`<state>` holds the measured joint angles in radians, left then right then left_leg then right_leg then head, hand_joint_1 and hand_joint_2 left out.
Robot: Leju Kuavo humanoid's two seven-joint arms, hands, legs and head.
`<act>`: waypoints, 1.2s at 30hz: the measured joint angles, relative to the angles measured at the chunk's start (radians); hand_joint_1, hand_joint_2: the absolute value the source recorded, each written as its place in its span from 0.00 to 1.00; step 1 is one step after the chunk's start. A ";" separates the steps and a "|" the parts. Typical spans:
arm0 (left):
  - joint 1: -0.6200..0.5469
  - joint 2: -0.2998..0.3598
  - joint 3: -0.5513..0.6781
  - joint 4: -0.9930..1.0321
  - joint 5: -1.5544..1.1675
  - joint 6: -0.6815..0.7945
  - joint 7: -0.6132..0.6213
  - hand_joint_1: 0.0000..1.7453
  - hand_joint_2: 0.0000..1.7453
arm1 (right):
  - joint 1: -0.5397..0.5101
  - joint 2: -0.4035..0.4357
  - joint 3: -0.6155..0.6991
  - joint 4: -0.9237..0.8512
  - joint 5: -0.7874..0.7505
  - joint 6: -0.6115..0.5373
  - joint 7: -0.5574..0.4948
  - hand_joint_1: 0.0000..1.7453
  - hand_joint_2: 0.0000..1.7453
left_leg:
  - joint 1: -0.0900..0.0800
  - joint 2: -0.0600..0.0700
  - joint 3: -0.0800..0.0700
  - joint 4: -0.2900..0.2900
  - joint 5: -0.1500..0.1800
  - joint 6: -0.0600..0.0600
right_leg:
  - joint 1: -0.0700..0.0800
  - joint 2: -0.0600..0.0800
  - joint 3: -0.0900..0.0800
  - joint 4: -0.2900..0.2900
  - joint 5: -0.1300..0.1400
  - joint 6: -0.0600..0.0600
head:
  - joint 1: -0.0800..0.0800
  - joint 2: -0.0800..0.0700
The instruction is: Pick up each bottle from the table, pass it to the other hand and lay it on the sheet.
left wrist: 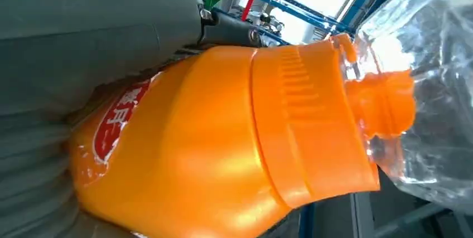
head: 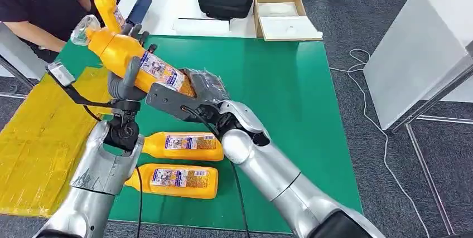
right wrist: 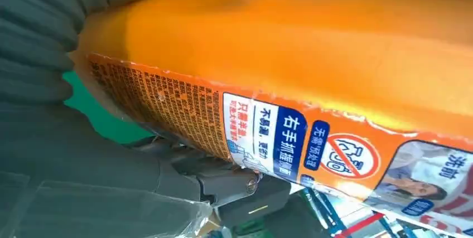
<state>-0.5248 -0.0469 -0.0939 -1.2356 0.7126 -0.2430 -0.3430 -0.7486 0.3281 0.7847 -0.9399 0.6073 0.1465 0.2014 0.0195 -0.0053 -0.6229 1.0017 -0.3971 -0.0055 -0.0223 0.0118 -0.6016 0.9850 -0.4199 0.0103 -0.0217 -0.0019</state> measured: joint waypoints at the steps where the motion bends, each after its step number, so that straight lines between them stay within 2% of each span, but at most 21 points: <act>1: 0.003 0.000 0.003 -0.004 0.000 -0.001 0.001 1.00 1.00 | 0.000 0.000 0.003 -0.002 0.000 0.000 0.000 0.77 1.00 | 0.000 0.000 0.000 0.000 0.000 0.000 | 0.000 0.000 0.000 0.000 0.000 0.000 | 0.000 0.000; 14: 0.017 0.000 0.015 -0.031 0.000 -0.002 0.010 1.00 1.00 | 0.000 0.000 0.018 -0.010 -0.001 0.000 0.000 0.79 1.00 | 0.000 0.000 0.000 0.000 0.000 0.000 | 0.000 0.000 0.000 0.000 0.000 0.000 | 0.000 0.000; 23: -0.005 -0.001 0.037 -0.026 0.086 -0.039 0.085 1.00 1.00 | -0.014 0.000 0.021 -0.010 -0.034 -0.008 0.021 0.84 1.00 | 0.000 0.000 0.000 0.000 0.000 0.000 | 0.000 0.000 0.000 0.000 0.000 0.000 | 0.000 0.000; 24: -0.007 -0.001 0.040 -0.022 0.099 -0.045 0.092 1.00 1.00 | -0.014 0.000 0.021 -0.010 -0.028 -0.009 0.021 0.77 1.00 | 0.000 0.000 0.000 0.000 0.000 0.000 | 0.000 0.000 0.000 0.000 0.000 0.000 | 0.000 0.000; 25: -0.008 0.000 0.045 -0.016 0.116 -0.053 0.100 1.00 1.00 | -0.013 0.000 0.021 -0.010 -0.017 -0.009 0.021 0.00 1.00 | 0.000 0.000 0.000 0.000 0.000 0.000 | 0.000 0.000 0.000 0.000 0.000 0.000 | 0.000 0.000; 26: -0.010 0.002 0.049 -0.009 0.127 -0.061 0.105 1.00 1.00 | -0.011 0.000 0.018 -0.010 -0.006 -0.009 0.021 0.00 0.00 | 0.000 0.000 0.000 0.000 0.000 0.000 | 0.000 0.000 0.000 0.000 0.000 0.000 | 0.000 0.000; 31: -0.064 0.032 0.090 0.104 0.109 -0.103 0.104 1.00 1.00 | 0.023 -0.002 0.000 -0.020 0.082 0.014 -0.006 0.00 0.00 | 0.000 0.000 0.000 0.000 0.000 0.000 | 0.000 0.000 -0.001 0.000 0.000 0.000 | 0.000 0.000; 33: -0.109 0.055 0.112 0.180 0.020 -0.086 0.062 1.00 1.00 | 0.049 -0.013 -0.023 -0.039 0.101 0.032 -0.016 0.00 0.00 | 0.000 -0.001 0.000 0.000 0.000 0.000 | 0.000 0.000 0.000 0.000 0.000 0.000 | 0.001 0.000; 36: -0.184 0.119 0.193 0.309 -0.129 -0.010 -0.019 1.00 1.00 | 0.100 -0.031 -0.054 -0.093 0.124 0.046 -0.032 0.00 0.00 | 0.001 0.007 0.000 0.000 0.001 -0.001 | 0.000 0.006 -0.003 0.000 0.003 -0.003 | -0.001 0.000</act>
<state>-0.7093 0.0724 0.0994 -0.9261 0.5832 -0.2534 -0.3623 -0.6491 0.2972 0.7310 -1.0329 0.7317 0.1922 0.1698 0.0200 0.0014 -0.6227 1.0013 -0.3964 -0.0062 -0.0221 0.0179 -0.6042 0.9854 -0.4170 0.0076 -0.0225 -0.0019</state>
